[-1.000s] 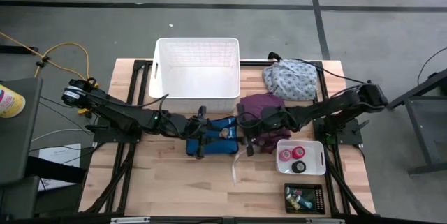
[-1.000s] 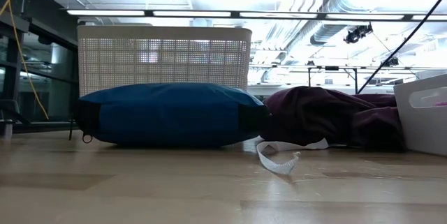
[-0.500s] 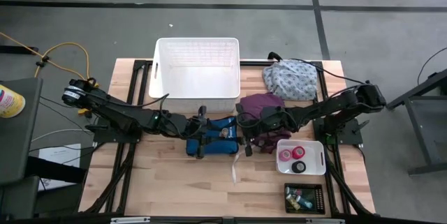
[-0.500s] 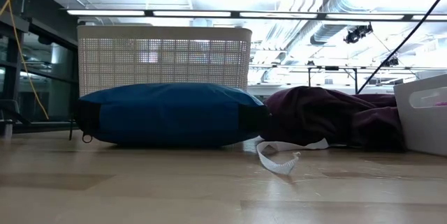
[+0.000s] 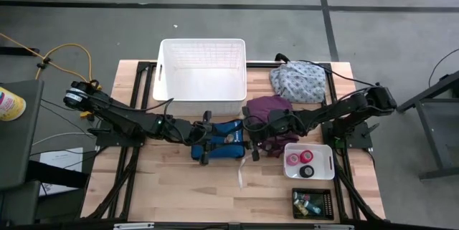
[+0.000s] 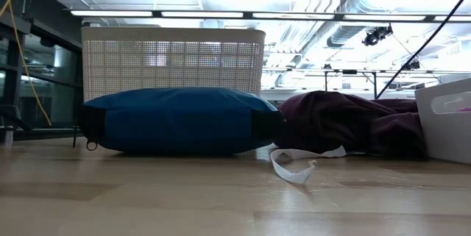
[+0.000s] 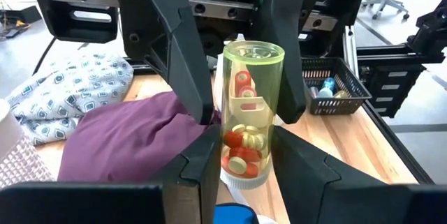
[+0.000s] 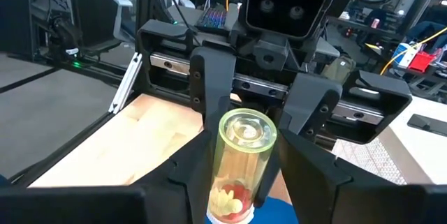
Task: Pick & Place Medicine items
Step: Put the yellow pill bottle into the black bin
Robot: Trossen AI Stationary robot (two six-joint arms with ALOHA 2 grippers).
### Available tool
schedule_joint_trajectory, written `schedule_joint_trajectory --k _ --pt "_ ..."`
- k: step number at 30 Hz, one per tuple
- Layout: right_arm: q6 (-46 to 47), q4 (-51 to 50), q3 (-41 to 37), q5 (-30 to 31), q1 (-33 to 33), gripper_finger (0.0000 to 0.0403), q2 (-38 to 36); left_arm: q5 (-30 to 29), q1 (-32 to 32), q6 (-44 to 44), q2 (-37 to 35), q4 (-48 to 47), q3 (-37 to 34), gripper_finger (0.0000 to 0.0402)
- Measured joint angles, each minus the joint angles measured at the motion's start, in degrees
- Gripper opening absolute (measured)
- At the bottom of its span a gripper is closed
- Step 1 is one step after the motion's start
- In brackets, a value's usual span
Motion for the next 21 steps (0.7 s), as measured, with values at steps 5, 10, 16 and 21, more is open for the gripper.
schedule_joint_trajectory --k 5,10,16,21 --pt "0.0 0.1 0.0 -1.2 0.0 0.0144 0.0 0.1 0.0 0.0 0.0 -0.2 0.0 0.0114" --pt "0.0 0.2 0.0 -1.6 0.1 0.012 0.0 0.2 0.0 0.1 0.0 -0.2 0.0 0.0114" --pt "0.1 0.2 0.0 -1.7 0.1 0.0091 0.0 0.2 0.0 0.2 0.0 -0.3 0.0 0.0114" --pt "0.1 0.2 0.0 -1.7 0.1 0.0092 0.0 0.2 0.0 0.2 0.0 -0.3 0.0 0.0114"
